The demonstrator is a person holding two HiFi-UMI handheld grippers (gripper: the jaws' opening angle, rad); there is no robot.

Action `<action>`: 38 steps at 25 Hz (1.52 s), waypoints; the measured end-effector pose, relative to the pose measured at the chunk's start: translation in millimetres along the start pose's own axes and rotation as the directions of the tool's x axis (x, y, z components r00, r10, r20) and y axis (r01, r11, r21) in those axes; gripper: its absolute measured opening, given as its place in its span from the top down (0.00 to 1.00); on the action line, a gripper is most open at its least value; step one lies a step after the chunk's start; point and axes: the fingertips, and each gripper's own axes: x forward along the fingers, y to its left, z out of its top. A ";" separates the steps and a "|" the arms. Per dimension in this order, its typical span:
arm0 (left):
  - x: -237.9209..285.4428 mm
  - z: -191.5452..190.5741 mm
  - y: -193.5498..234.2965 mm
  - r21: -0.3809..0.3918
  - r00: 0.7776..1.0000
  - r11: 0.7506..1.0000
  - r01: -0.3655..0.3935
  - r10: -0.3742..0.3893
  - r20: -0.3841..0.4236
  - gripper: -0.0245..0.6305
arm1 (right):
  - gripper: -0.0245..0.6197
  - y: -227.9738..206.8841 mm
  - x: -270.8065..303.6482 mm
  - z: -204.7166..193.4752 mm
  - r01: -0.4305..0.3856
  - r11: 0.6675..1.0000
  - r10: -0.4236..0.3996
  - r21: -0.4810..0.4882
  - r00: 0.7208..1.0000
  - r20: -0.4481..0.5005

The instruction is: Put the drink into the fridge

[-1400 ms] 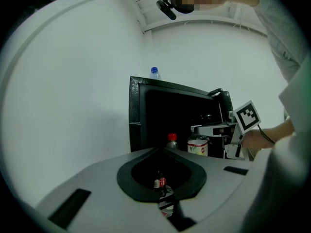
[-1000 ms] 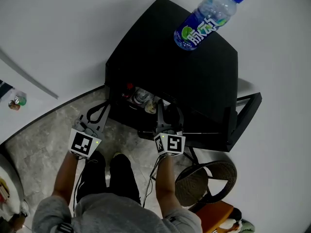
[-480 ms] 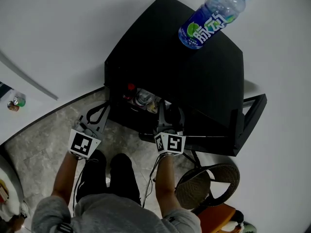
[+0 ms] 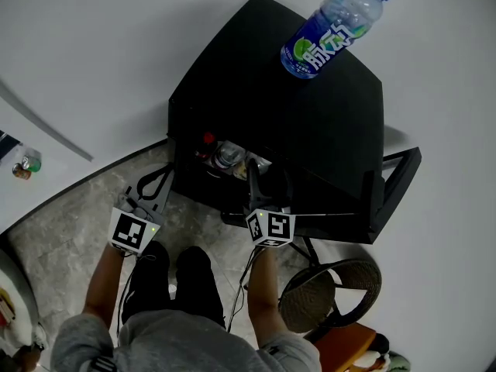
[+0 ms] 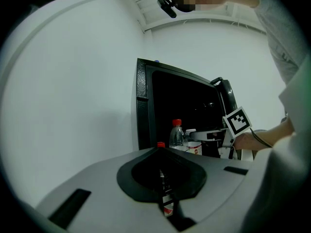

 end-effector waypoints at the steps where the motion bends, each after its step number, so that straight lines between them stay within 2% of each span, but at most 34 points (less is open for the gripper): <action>1: -0.7 2.0 -0.6 -0.002 1.000 1.000 0.001 -0.001 -0.001 0.96 | 0.55 0.8 -1.4 1.0 -0.003 1.000 0.003 -0.001 1.000 -0.006; 11: -14.9 52.5 -14.3 -0.004 1.000 1.000 0.020 -0.020 0.000 0.96 | 0.57 20.0 -30.5 38.9 -0.062 0.998 0.062 0.000 0.998 -0.033; 16: -21.8 89.5 -22.3 0.000 0.999 0.999 0.035 -0.035 -0.003 0.96 | 0.67 21.8 -49.0 75.0 -0.057 0.998 0.057 -0.003 0.998 -0.039; 25: -33.8 155.4 -35.1 0.019 0.997 0.997 0.070 -0.070 0.012 0.96 | 0.78 22.4 -85.6 135.4 -0.021 1.000 0.021 0.010 1.000 -0.022; 38: -72.3 232.6 -44.8 0.024 0.996 0.996 0.081 -0.082 0.022 0.96 | 0.86 40.0 -128.6 233.8 0.019 1.000 -0.019 0.004 1.000 0.025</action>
